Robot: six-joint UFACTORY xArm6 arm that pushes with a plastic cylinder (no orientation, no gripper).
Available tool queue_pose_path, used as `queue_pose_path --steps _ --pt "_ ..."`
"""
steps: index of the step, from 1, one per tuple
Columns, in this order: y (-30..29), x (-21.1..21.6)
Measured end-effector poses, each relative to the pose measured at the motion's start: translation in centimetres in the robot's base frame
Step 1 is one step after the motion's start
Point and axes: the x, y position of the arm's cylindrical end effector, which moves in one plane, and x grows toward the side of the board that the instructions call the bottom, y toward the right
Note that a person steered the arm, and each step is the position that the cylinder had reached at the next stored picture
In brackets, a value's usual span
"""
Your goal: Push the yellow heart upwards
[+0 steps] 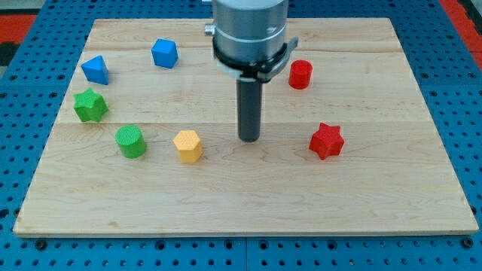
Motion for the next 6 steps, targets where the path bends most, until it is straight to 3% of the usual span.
queue_pose_path --steps 1,6 --pt "4.5 -4.0" --pt "-2.2 -17.4"
